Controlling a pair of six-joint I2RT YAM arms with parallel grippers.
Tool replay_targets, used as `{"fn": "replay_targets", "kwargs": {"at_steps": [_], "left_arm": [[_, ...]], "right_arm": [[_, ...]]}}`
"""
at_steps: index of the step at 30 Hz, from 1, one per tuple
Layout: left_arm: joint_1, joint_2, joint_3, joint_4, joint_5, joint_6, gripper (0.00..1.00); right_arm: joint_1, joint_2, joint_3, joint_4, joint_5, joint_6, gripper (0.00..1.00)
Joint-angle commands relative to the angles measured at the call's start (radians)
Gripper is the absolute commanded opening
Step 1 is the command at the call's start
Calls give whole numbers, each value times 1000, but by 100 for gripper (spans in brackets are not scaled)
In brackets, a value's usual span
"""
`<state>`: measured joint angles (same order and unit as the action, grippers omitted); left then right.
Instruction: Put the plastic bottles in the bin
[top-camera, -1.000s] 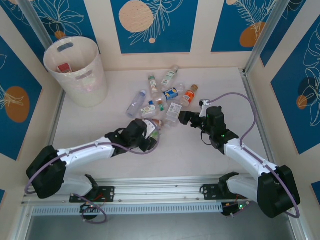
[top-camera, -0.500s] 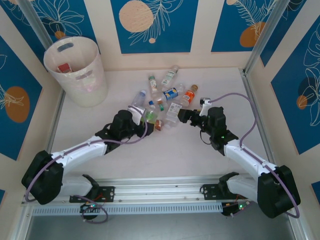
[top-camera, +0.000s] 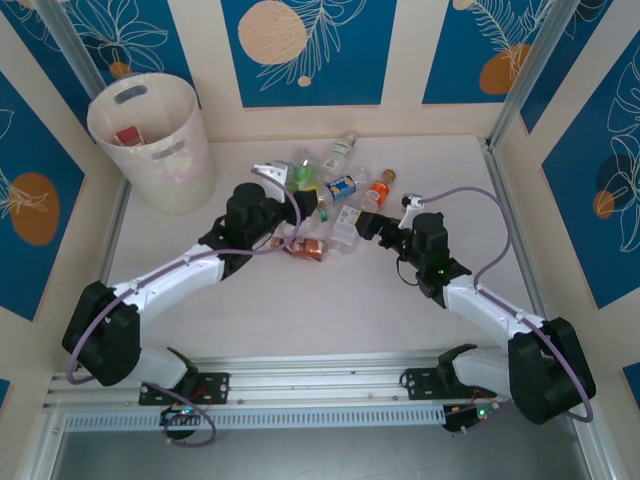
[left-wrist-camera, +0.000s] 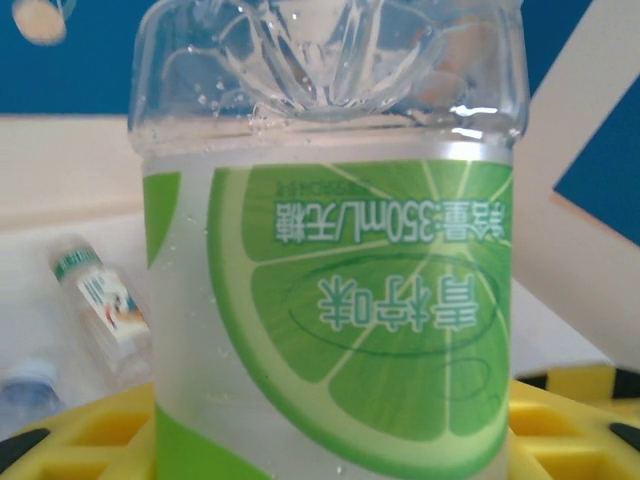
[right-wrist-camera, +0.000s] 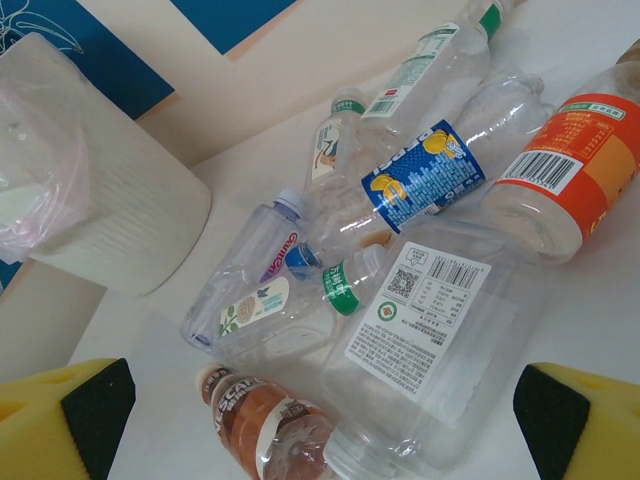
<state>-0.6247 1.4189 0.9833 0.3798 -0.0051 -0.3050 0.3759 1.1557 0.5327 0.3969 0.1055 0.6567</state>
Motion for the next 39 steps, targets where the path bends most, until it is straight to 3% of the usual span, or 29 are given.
{"fn": "replay_targets", "kwargs": {"at_steps": [1, 10, 16, 23, 32, 39], "left_arm": [[25, 5, 97, 25, -28, 60, 44], [65, 20, 279, 0, 23, 111, 44], [89, 70, 420, -51, -142, 261, 43], [256, 137, 628, -213, -184, 258, 43], [468, 149, 653, -290, -205, 303, 43], [585, 247, 803, -467, -149, 218, 43]], "right_arm": [[7, -22, 28, -10, 38, 11, 99], [6, -71, 20, -40, 49, -12, 100], [11, -76, 33, 13, -111, -77, 100], [52, -96, 60, -48, -87, -124, 100], [57, -163, 32, -111, -2, -131, 100], [58, -167, 27, -115, 32, -100, 100]]}}
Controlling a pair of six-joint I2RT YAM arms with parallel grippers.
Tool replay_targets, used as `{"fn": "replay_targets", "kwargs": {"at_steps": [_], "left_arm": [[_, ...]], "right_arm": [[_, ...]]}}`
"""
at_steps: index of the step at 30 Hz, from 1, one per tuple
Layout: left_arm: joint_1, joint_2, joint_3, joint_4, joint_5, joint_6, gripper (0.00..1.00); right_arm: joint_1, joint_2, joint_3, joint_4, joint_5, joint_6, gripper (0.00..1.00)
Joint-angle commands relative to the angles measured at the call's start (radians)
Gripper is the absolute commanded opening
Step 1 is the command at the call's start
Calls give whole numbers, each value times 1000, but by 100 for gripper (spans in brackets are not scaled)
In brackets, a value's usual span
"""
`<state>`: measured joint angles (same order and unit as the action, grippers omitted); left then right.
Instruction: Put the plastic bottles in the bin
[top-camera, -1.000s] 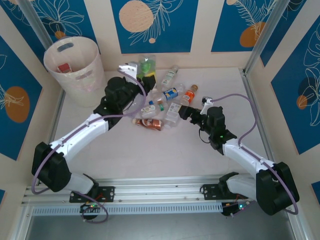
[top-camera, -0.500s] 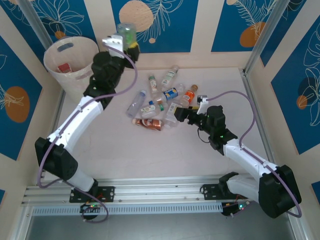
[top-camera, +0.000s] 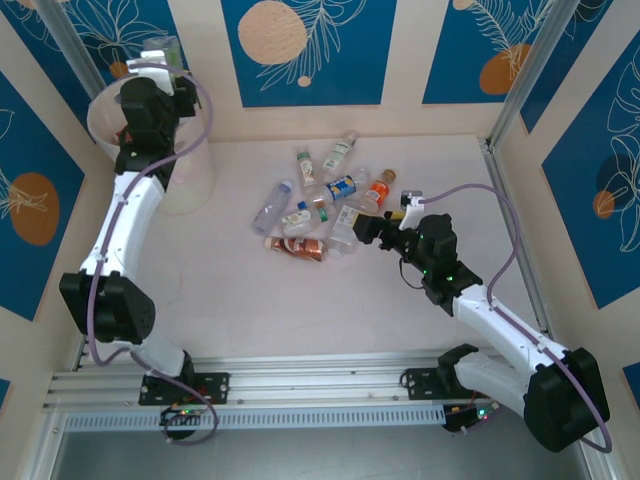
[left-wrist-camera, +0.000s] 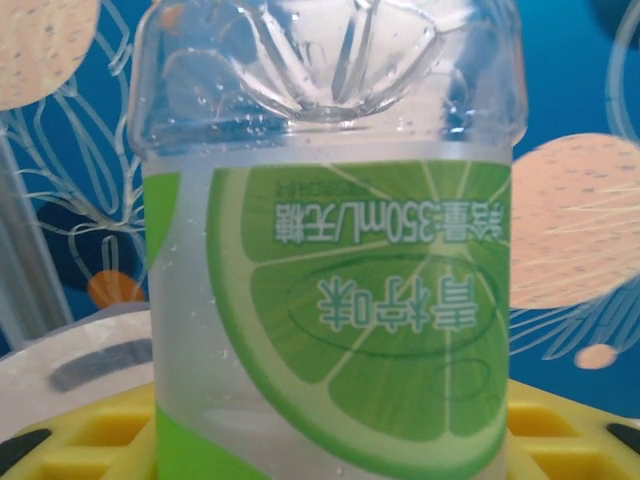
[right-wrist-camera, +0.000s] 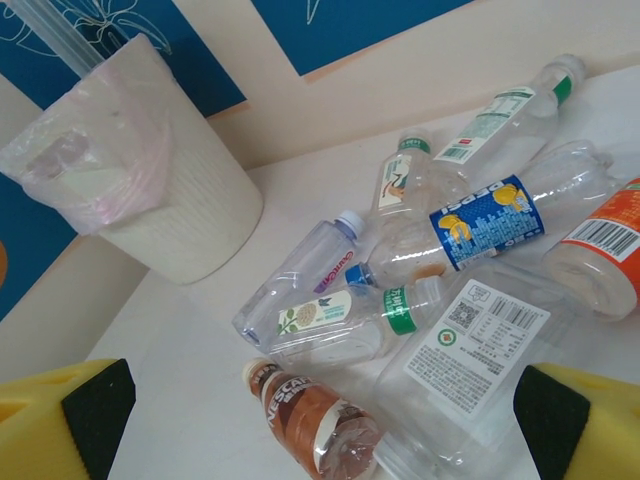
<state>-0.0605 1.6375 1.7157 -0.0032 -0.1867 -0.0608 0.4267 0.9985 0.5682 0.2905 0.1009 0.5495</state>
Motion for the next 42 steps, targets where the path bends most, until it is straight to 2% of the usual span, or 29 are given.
{"fn": "replay_targets", "kwargs": {"at_steps": [1, 6, 10, 12, 15, 22, 27, 29, 31, 32, 34, 37, 42], "left_arm": [[28, 39, 87, -102, 42, -31, 43], [86, 69, 84, -102, 85, -114, 42], [137, 160, 228, -225, 157, -165, 42], [145, 208, 297, -300, 168, -175, 41], [146, 232, 309, -315, 135, -169, 42], [150, 318, 418, -423, 175, -200, 50], [151, 350, 432, -428, 168, -216, 61], [151, 361, 455, -441, 193, -221, 72], [150, 361, 467, -443, 276, -219, 87], [151, 357, 468, -442, 318, -222, 90], [150, 344, 467, -434, 430, -235, 92], [144, 311, 443, -420, 530, -254, 94], [125, 236, 372, -417, 532, -238, 100]], "right_arm": [[9, -9, -7, -10, 37, 9, 100], [15, -6, 0, -29, 49, 10, 100], [16, 0, -1, -31, 67, 12, 100], [19, 5, 1, -31, 69, 12, 99], [21, 17, 3, -33, 77, 14, 100], [24, 53, 20, -37, 73, 17, 99], [30, 72, 27, -37, 74, 15, 100], [32, 76, 30, -40, 74, 14, 99], [36, 79, 35, -48, 77, 9, 99], [36, 80, 36, -50, 79, 8, 100], [39, 83, 36, -50, 84, 6, 100], [41, 92, 37, -45, 84, 6, 100], [47, 100, 38, -50, 82, -3, 100]]}}
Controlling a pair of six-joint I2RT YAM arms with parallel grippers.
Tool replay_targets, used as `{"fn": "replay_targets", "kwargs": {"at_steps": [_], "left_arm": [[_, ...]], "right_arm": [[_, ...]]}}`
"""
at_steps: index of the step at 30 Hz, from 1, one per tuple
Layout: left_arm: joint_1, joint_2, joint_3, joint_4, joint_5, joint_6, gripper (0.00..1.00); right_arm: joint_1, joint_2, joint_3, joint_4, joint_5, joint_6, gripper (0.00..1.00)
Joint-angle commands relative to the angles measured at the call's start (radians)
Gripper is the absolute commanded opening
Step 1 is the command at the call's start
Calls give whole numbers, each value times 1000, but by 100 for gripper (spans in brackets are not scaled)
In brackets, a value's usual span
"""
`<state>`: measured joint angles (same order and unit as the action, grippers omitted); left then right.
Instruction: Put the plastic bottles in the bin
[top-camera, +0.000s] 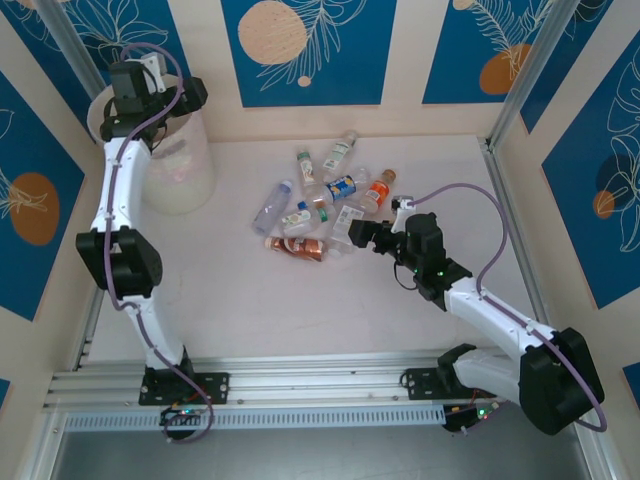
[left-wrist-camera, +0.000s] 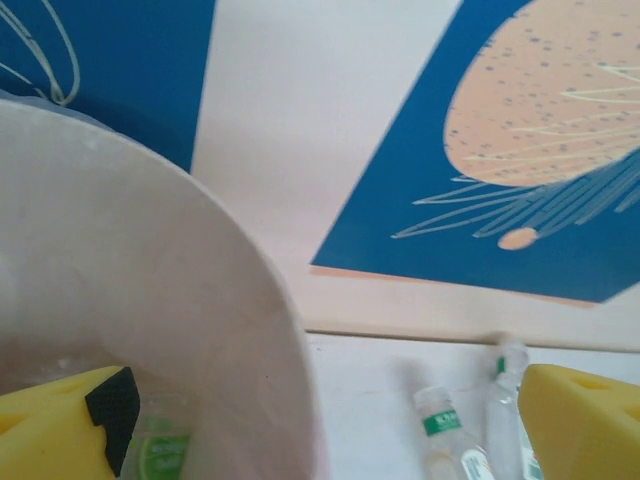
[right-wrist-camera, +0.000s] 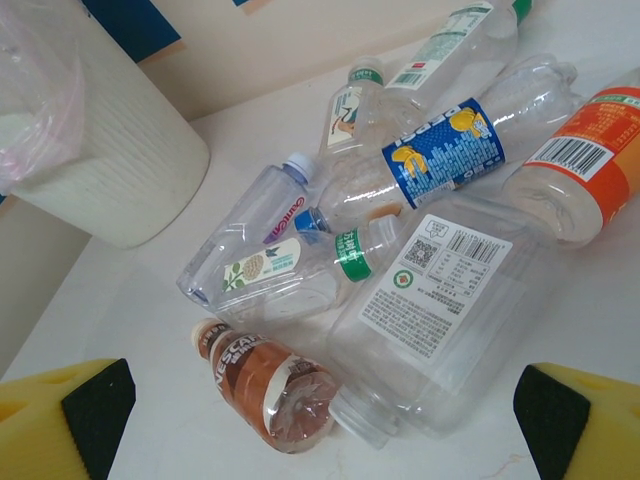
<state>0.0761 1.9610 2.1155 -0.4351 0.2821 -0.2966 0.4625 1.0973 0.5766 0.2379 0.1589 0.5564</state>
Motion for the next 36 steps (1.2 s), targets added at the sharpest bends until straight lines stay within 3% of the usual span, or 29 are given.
{"fn": "replay_targets", "kwargs": {"at_steps": [1, 5, 9, 13, 17, 21, 30, 34, 36], "left_arm": [[-15, -107, -52, 17, 48, 1, 100], [-45, -199, -163, 52, 18, 14, 100], [-165, -295, -299, 124, -98, 60, 100], [-297, -291, -315, 106, -251, 76, 100], [-369, -273, -353, 116, -351, 24, 100], [-391, -258, -373, 92, -359, -17, 100], [-412, -344, -587, 169, -358, -70, 100], [-417, -316, -685, 139, -429, 1, 100], [-417, -278, -706, 117, -393, 91, 100]], "right_arm": [[11, 1, 30, 2, 24, -13, 100], [11, -3, 29, -6, 29, -18, 100], [10, 2, 38, -50, 88, 12, 100], [6, 7, 31, -75, 138, 31, 99], [-8, 19, 21, -46, 74, -63, 100], [-26, 57, 90, -171, 80, -92, 100], [-5, 277, 217, -285, 190, 199, 100], [8, 333, 272, -314, 205, 216, 100], [8, 341, 290, -331, 206, 206, 100]]}}
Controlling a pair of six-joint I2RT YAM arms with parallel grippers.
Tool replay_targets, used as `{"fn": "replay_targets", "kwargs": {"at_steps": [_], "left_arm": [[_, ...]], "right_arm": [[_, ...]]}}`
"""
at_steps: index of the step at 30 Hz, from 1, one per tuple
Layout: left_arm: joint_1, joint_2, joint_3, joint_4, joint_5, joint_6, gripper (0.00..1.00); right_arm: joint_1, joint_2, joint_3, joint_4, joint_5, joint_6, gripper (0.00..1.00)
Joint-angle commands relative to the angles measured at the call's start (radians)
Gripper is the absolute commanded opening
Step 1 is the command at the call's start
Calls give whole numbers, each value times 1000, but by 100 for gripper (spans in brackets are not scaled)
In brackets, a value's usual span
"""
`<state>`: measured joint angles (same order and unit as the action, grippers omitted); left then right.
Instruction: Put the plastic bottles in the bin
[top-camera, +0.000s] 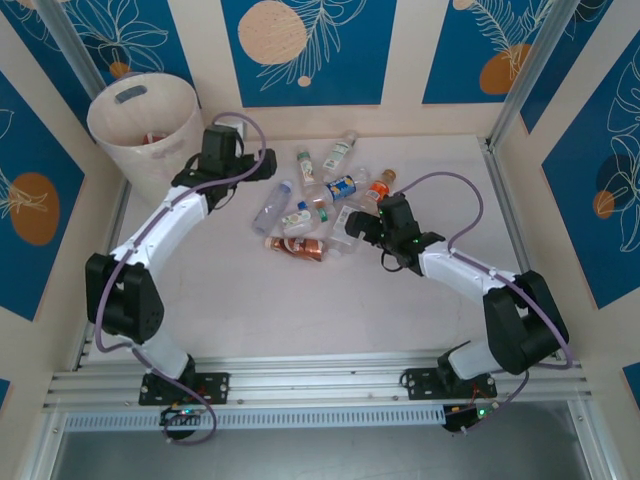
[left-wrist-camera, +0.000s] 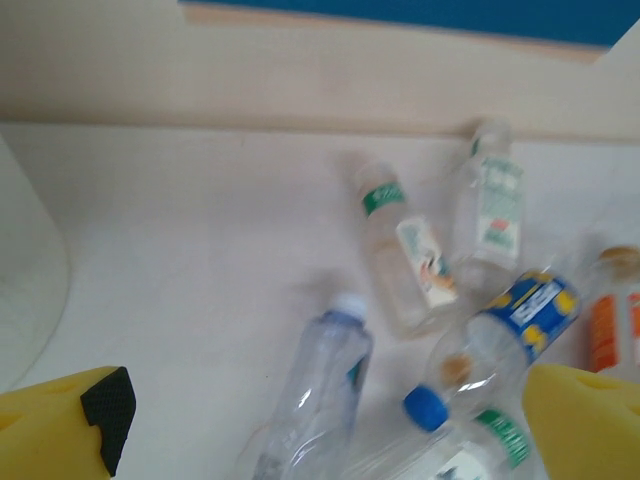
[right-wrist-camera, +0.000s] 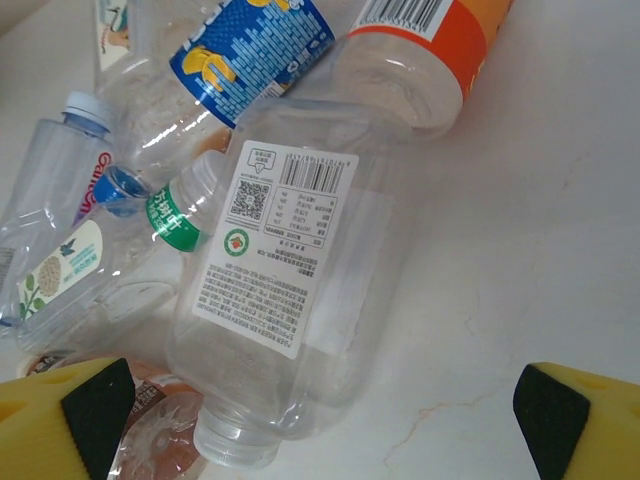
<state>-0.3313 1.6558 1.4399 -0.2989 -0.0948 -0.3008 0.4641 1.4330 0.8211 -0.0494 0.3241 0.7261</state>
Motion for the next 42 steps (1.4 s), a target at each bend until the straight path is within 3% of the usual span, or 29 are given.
{"fn": "replay_targets", "kwargs": {"at_steps": [1, 5, 9, 15, 27, 32, 42], "left_arm": [[-10, 50, -26, -39, 18, 150, 99], [-14, 165, 55, -155, 75, 279, 93], [-23, 319, 205, -255, 95, 321, 88], [-41, 581, 561, -485, 14, 326, 80], [-57, 888, 1003, -725, -16, 339, 76], [-68, 945, 1040, -763, -32, 345, 73], [-68, 942, 1033, -755, -61, 325, 50]], "right_arm": [[6, 5, 54, -55, 45, 32, 99], [7, -7, 61, -86, 61, 13, 100], [6, -29, 41, -91, 74, 16, 100], [6, -66, 25, -124, 104, 5, 100], [-4, -137, -7, -180, 148, -13, 100], [-5, -162, -22, -189, 164, -20, 100], [-6, -223, -53, -152, 161, -67, 100]]}}
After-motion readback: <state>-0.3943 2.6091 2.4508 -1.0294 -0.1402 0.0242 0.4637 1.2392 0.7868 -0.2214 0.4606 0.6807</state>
